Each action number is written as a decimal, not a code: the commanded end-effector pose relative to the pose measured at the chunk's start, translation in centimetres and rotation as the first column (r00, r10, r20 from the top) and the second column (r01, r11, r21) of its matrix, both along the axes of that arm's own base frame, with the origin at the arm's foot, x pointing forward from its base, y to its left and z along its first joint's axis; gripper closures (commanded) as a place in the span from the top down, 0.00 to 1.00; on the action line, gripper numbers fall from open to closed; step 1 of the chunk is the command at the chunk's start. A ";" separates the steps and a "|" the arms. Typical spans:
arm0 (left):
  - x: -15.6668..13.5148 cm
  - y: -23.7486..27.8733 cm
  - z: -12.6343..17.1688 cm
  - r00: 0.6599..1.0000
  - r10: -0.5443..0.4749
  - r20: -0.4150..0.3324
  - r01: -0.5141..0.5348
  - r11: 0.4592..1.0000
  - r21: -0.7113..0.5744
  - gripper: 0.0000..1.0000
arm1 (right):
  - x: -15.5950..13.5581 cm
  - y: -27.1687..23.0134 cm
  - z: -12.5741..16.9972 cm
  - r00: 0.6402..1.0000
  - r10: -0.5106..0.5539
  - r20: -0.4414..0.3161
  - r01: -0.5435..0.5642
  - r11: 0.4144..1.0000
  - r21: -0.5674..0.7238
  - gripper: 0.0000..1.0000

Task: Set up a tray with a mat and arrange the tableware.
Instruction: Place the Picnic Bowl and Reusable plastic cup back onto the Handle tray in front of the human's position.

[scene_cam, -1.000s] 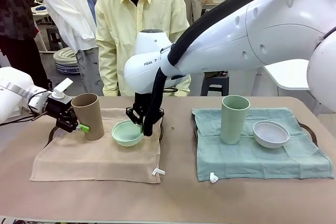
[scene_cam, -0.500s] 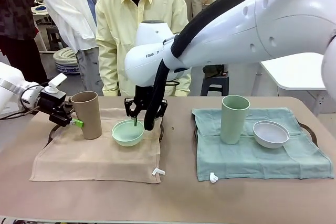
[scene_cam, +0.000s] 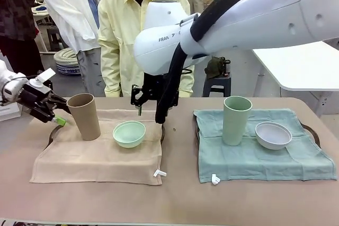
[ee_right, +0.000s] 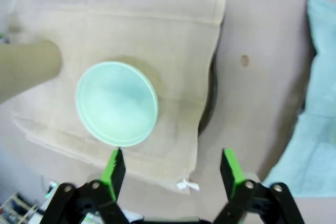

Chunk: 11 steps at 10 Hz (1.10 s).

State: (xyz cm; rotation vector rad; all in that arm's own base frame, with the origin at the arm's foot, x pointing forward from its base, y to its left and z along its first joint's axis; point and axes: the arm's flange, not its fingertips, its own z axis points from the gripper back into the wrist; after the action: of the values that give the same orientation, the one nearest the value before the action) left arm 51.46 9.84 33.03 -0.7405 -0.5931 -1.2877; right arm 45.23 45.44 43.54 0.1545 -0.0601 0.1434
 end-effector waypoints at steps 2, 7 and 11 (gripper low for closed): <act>-3.7 -1.0 7.8 0.999 0.048 -0.016 -0.042 0.963 0.266 1.00 | -2.9 -3.4 3.2 0.998 -0.058 0.016 0.059 0.997 -0.042 1.00; -7.6 -8.5 17.9 0.878 0.477 0.045 -0.441 0.768 0.464 1.00 | -6.2 -7.5 10.6 0.992 -0.126 -0.029 0.123 0.989 -0.081 1.00; -9.0 -15.4 22.8 0.608 0.787 0.100 -0.732 0.508 0.455 1.00 | -8.9 -8.3 14.7 0.979 -0.196 -0.048 0.191 0.977 -0.096 1.00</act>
State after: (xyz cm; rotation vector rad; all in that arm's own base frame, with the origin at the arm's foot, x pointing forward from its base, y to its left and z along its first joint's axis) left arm 43.24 -4.28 56.00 -0.1282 -0.4908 -0.5430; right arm 36.94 37.26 57.95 0.0567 -0.0310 -0.0123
